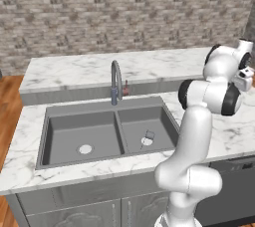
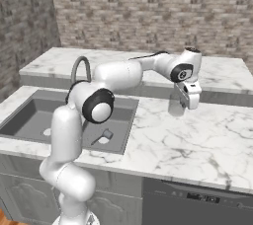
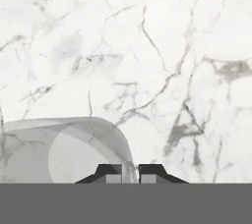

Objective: Move any existing items from the left basin to the right basin for drying. Then move the glass cup from the counter to the left basin of the sink for washing.

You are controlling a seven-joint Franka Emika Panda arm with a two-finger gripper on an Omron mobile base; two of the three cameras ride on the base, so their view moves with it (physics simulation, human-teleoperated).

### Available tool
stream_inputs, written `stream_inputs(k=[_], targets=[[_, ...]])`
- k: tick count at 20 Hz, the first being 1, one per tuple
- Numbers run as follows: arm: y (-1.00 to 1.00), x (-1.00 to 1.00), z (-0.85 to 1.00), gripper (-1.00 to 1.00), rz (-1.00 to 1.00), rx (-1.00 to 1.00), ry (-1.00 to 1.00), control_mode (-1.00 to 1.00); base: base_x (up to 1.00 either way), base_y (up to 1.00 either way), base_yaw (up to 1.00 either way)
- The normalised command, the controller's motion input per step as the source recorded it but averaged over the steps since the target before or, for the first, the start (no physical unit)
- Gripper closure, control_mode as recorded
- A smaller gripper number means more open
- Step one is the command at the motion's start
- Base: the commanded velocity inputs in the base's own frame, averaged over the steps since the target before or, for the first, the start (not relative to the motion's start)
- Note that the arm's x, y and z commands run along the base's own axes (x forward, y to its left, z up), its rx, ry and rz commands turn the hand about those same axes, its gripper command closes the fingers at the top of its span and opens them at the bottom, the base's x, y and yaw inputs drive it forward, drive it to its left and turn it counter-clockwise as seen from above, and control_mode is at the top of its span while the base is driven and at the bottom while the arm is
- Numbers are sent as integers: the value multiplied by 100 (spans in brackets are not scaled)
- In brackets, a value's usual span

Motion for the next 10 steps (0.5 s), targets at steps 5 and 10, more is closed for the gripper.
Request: stream_inputs(k=[5, 10], targets=[[57, -28, 13, 100, 0, 0, 0, -100, 0, 0, 0], [57, -28, 2, 100, 2, 0, 1, -100, 0, 0, 0]])
